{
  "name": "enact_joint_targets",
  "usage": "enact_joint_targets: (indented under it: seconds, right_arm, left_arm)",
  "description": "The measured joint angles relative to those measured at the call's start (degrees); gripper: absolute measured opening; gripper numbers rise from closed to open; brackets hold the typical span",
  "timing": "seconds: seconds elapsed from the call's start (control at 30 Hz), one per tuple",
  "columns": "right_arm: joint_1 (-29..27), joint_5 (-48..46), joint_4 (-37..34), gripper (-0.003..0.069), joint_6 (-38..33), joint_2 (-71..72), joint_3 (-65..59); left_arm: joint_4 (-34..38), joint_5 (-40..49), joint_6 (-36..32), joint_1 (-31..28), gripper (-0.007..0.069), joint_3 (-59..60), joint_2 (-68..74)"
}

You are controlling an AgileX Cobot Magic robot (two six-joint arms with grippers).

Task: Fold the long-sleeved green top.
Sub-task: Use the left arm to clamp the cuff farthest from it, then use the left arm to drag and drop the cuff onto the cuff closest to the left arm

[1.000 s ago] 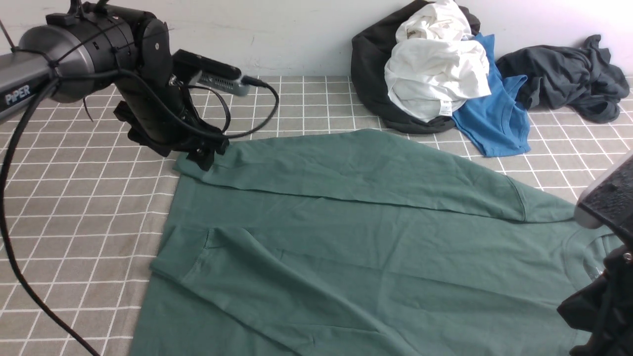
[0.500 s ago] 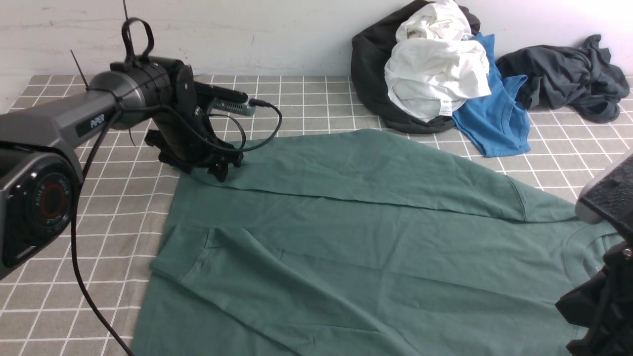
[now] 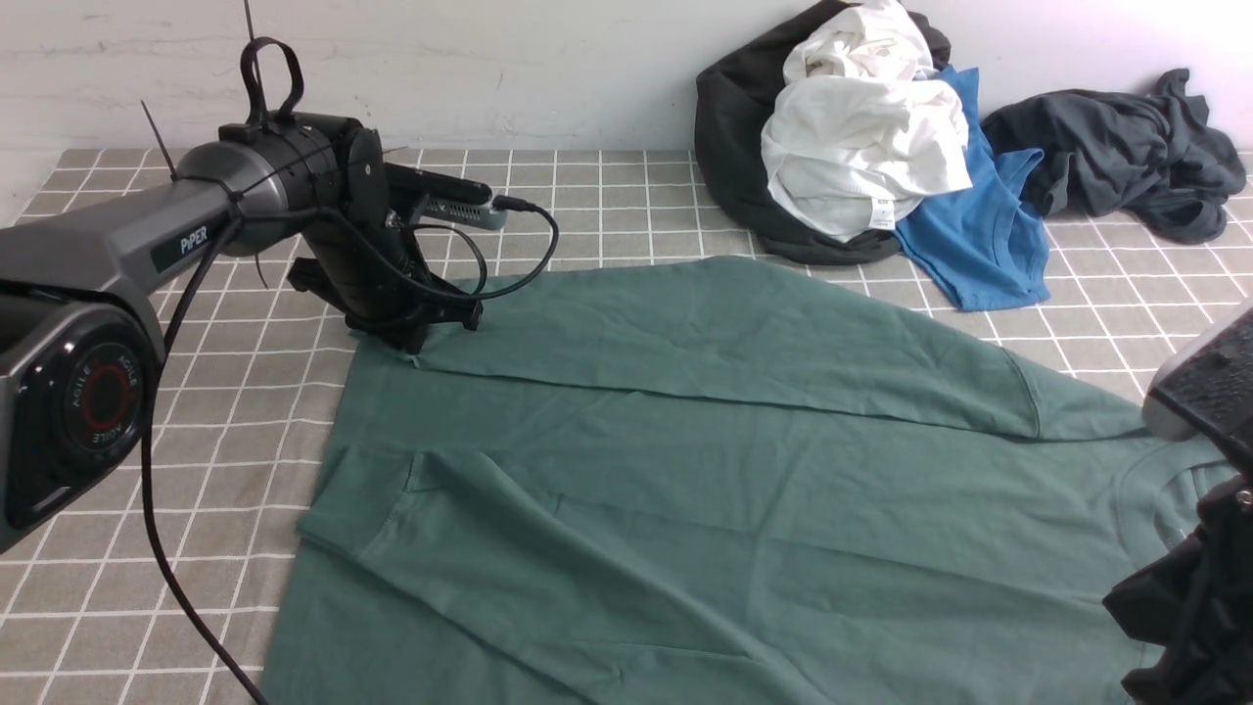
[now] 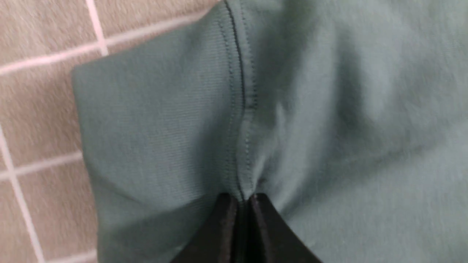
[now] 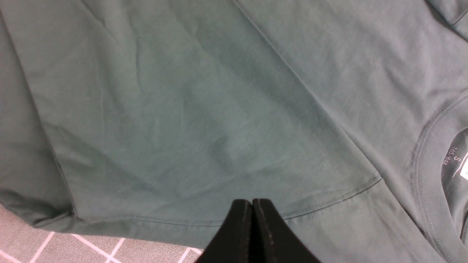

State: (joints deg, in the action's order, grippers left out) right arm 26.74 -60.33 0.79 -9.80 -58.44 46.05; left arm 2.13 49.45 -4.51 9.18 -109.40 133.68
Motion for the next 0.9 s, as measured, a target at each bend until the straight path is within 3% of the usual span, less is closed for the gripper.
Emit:
enact_joint_targets:
  seconds: [0.43,0.6,0.9]
  right_arm:
    - [0.0,-0.06,2.69,-0.0014,0.11,0.0,0.0]
    - [0.0,-3.61,3.07,-0.0014,1.82,0.08,0.0]
    - [0.0,-4.97,3.07,-0.0014,2.23,4.81,0.0]
  left_arm:
    - [1.44,15.14,-0.06,0.05,0.0013,1.87,-12.82]
    - [2.21,17.01,0.11,0.22,0.0013,17.06,-24.73]
    - [4.44,4.84,0.74,4.64,0.0013,49.36,-43.01]
